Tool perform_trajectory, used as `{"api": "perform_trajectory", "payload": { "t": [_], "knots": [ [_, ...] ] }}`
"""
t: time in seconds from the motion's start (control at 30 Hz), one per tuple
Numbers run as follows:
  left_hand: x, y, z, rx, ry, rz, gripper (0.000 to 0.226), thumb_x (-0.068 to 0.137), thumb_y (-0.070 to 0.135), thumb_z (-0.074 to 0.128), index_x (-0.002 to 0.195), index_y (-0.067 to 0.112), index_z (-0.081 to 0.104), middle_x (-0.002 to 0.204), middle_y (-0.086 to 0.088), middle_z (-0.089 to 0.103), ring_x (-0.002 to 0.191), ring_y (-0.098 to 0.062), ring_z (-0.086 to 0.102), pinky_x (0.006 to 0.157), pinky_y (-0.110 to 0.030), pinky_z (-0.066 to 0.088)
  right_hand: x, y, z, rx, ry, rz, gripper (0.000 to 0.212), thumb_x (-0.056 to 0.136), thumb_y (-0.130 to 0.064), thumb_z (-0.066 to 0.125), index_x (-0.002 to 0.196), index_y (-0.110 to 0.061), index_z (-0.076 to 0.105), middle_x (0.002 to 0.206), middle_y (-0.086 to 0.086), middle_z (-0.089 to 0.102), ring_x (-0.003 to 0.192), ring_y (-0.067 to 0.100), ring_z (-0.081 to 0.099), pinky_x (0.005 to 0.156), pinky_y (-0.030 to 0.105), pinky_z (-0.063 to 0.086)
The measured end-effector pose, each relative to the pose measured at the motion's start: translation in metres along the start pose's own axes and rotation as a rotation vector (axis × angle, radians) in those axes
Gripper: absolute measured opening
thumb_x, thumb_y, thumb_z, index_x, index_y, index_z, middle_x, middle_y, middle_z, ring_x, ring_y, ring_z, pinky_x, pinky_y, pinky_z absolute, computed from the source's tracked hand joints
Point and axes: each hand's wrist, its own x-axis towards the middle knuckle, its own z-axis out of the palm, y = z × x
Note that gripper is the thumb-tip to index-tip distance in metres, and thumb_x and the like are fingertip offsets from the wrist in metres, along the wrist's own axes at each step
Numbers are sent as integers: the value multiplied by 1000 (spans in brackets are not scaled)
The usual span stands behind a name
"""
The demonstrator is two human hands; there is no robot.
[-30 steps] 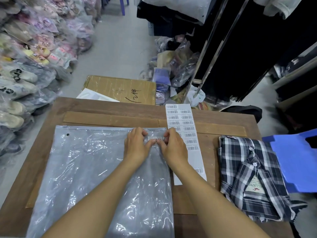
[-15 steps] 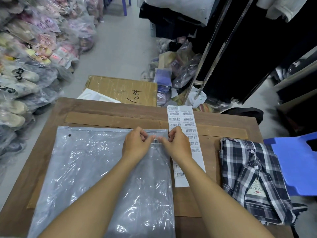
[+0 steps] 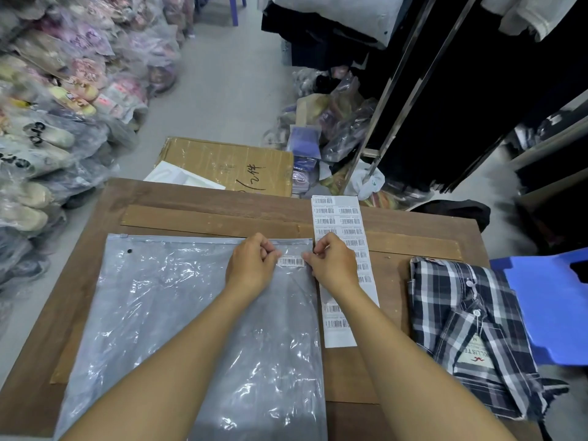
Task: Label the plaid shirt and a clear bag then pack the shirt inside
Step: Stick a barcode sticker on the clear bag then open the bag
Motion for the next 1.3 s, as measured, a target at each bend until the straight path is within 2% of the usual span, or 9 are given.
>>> {"api": "perform_trajectory", "payload": {
  "t": [0.1,0.27,0.37,0.47,0.7,0.87,0.93,1.13,1.3],
  "knots": [
    [-3,-1,-2,33,-23,76,15,86,26,70,80,17,61,64,5,54,72,-19,54,67,-36,49,-6,-6,-5,-102,9,-81,18,84,-27,68,78,-27,51,83,1,69,84,27,66,74,40,54],
    [-11,-6,-13,78,-98,235,16,82,12,69,75,20,57,70,9,50,63,-4,46,62,-30,40,-1,-37,-10,-437,-68,-518,10,88,-24,63,93,-21,54,106,2,66,100,28,54,79,41,49],
    [-19,-10,-24,31,-99,266,17,81,7,66,76,22,58,77,2,58,60,-8,50,64,-31,46,6,-55,3,-556,-238,-574,32,90,-31,64,120,-20,60,124,2,65,114,30,51,94,43,46],
    [-26,-13,-35,-35,14,165,4,85,14,65,83,16,66,77,0,66,64,-15,57,69,-31,52,8,-64,15,-647,-242,-571,25,90,-34,65,112,-23,65,121,2,66,111,31,55,94,42,44],
    [-17,10,-74,-67,182,-146,42,98,43,48,69,13,56,77,-10,65,88,-34,62,69,-35,40,10,-82,12,-193,-195,-413,5,91,-20,65,87,-18,66,80,3,64,78,22,61,70,31,46],
    [3,45,-84,-140,181,-137,59,92,61,44,115,10,62,119,-9,64,115,-29,57,97,-40,46,-2,-87,-8,-10,-162,-334,4,96,-20,62,94,-16,62,81,-1,58,70,13,53,57,21,39],
    [9,61,-85,-197,170,-182,68,86,67,50,121,10,59,123,-10,63,118,-30,57,98,-40,46,-13,-82,-14,59,-161,-337,2,95,-17,62,93,-15,62,75,-4,56,64,7,53,56,17,38],
    [13,91,-78,74,152,-221,27,82,33,63,91,8,68,104,-12,70,95,-36,64,76,-34,53,-57,-70,-13,8,-278,-572,17,93,-2,60,84,-14,51,68,-9,45,57,-6,49,56,10,38],
    [4,86,-74,130,148,-209,9,78,18,65,70,17,60,90,-10,69,82,-34,64,69,-34,51,-68,-61,-10,175,-425,-433,9,90,-16,66,90,-10,60,76,-4,58,65,-2,51,58,12,42]
  ]
}}
